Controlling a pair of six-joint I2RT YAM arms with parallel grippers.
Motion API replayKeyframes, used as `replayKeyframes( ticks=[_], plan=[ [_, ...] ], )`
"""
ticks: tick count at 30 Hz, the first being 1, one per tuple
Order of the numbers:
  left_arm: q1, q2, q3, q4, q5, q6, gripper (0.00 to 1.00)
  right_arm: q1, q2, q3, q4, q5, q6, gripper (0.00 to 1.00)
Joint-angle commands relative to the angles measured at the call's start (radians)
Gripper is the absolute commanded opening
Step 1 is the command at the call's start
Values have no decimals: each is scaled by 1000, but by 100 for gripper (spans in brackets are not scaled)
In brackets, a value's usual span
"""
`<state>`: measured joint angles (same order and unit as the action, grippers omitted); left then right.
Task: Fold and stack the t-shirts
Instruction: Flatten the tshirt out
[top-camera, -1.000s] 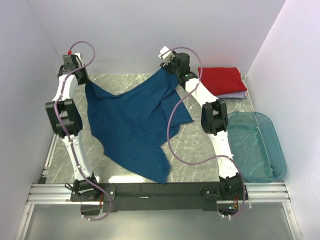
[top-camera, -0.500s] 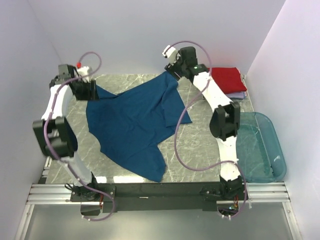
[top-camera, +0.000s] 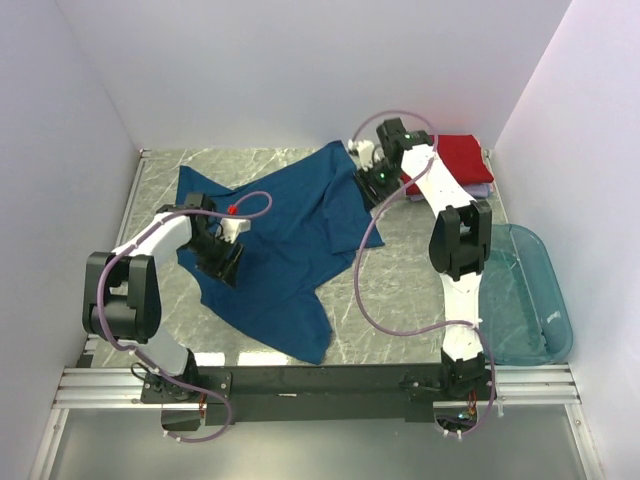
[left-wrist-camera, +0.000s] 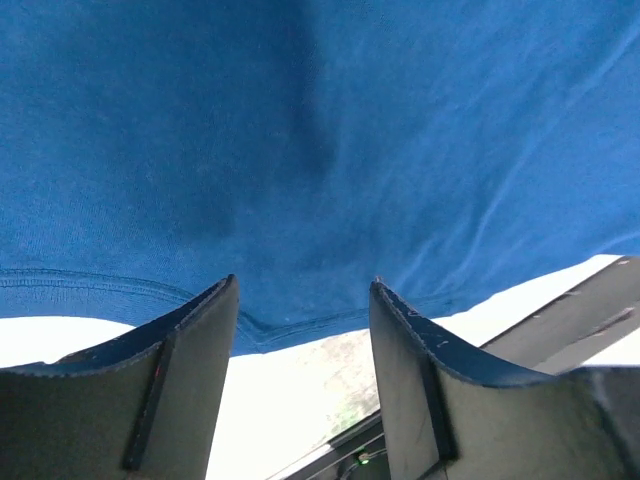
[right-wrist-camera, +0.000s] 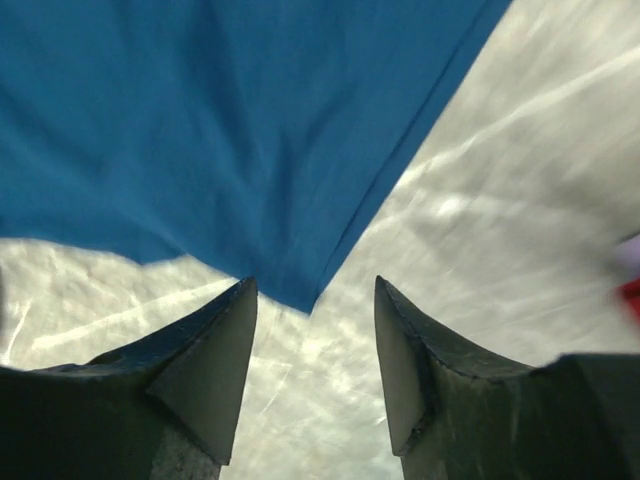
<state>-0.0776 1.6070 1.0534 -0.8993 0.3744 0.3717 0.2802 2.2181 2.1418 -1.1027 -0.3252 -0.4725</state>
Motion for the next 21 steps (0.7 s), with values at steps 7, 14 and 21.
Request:
replayKeyframes(
  ticks=[7, 14, 21],
  plan=[
    [-21, 50, -16, 37, -192, 56, 58, -3, 3, -180, -22, -18, 41, 54],
    [-19, 73, -32, 56, -210, 58, 58, 31, 37, -252, 44, 77, 52, 55],
    [4, 97, -65, 80, -268, 88, 55, 42, 41, -350, 92, 274, 15, 45]
  ],
)
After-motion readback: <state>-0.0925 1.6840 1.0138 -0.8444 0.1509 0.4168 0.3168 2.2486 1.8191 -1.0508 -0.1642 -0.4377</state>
